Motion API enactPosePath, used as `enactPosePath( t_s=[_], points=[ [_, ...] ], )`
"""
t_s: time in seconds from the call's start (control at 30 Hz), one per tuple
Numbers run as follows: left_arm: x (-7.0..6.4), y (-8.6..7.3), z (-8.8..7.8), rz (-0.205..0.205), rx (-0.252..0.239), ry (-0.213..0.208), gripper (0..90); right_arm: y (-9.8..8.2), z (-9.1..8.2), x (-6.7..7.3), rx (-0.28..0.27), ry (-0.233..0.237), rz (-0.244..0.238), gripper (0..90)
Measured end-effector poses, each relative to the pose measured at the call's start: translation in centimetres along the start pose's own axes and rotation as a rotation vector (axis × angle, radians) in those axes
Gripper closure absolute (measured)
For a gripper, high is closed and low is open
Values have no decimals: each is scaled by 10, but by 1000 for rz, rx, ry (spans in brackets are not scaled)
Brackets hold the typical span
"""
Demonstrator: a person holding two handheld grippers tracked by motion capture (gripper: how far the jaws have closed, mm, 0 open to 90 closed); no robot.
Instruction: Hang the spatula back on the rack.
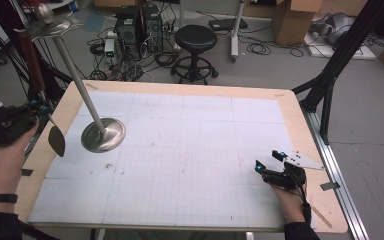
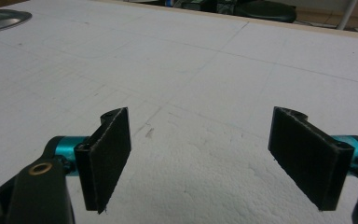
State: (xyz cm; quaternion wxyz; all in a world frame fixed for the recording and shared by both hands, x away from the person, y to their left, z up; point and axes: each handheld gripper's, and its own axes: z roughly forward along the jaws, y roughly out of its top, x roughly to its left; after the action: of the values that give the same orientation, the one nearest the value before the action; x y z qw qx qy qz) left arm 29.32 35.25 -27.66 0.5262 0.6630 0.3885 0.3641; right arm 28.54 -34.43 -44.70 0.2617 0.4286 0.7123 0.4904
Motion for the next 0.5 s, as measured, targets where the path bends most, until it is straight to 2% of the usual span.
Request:
enactPosePath(
  t_s=[0.13, 0.3, 0.5],
  points=[
    [0, 0, 3, -25, 10, 25, 842, 0, 0, 0, 1, 2, -4, 204],
    [0, 3, 7, -31, 20, 45, 843, 0, 0, 0, -1, 3, -8, 204],
    [0, 6, 13, -40, 26, 37, 842, 0, 0, 0, -1, 3, -8, 204]
  ],
)
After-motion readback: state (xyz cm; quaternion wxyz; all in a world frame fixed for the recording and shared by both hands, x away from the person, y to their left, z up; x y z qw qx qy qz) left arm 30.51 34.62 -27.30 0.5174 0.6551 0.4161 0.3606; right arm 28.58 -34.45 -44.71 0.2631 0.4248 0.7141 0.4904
